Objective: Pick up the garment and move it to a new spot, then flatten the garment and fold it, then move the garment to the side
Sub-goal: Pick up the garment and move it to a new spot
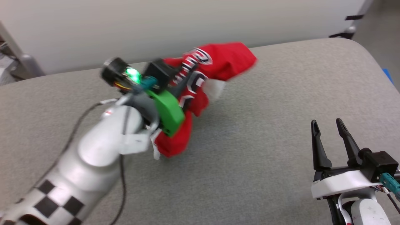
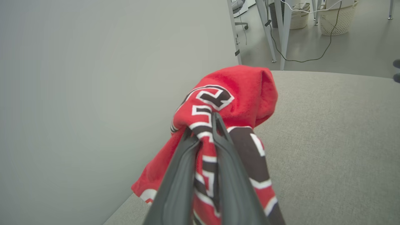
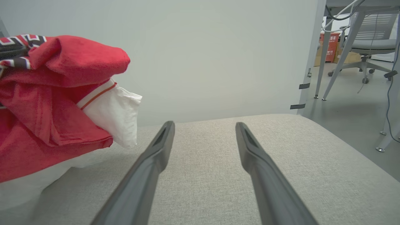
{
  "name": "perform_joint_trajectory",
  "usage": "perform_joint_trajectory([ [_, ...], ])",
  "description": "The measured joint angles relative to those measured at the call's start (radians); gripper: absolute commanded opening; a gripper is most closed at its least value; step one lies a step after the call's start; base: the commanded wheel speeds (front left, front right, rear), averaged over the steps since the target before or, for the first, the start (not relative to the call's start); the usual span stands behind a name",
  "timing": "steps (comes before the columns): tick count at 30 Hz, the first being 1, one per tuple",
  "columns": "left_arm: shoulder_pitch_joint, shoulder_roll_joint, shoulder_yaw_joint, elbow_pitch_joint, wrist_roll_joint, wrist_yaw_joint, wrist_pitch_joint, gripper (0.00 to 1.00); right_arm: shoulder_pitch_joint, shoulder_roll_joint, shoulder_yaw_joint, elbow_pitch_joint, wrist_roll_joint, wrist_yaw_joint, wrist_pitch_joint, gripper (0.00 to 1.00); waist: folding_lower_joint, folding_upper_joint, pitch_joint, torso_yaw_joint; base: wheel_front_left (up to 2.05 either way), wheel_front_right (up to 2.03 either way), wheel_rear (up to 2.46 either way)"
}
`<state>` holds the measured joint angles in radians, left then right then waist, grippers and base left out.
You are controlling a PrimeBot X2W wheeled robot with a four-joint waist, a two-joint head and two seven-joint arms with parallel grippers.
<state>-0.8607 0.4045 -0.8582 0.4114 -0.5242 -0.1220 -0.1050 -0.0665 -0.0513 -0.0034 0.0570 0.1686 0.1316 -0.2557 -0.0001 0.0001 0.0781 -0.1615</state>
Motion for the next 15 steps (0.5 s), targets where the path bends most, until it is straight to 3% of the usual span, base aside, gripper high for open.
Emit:
perform_joint_trajectory([
  [8,0.122,-0.259,-0.18,0.154,0.024,-0.001,-0.045,0.0,-0.001,0.001,-0.022,-0.005,0.002,0.0,0.0,1.0,0.0,0.0,0.024,-0.099,0.0,0.0,0.0],
  [11,0.174,-0.322,-0.224,0.23,0.021,-0.002,-0.071,0.0,-0.001,0.001,-0.018,-0.005,0.004,0.0,0.0,1.0,0.0,0.0,0.035,-0.124,0.0,0.0,0.0],
  [12,0.184,-0.334,-0.236,0.253,0.018,-0.002,-0.072,0.15,-0.001,0.001,-0.016,-0.005,0.004,0.0,0.0,1.0,0.0,0.0,0.038,-0.13,0.0,0.0,0.0],
  [13,0.19,-0.343,-0.245,0.272,0.014,-0.003,-0.08,0.99,-0.001,0.001,-0.014,-0.005,0.004,0.0,0.0,1.0,0.0,0.0,0.043,-0.134,0.0,0.0,0.0],
  [15,0.195,-0.348,-0.262,0.299,-0.004,-0.004,-0.085,1.0,-0.001,0.002,-0.016,-0.004,0.004,0.0,0.0,1.0,0.0,-0.0001,0.046,-0.134,0.0,0.0,0.0],
])
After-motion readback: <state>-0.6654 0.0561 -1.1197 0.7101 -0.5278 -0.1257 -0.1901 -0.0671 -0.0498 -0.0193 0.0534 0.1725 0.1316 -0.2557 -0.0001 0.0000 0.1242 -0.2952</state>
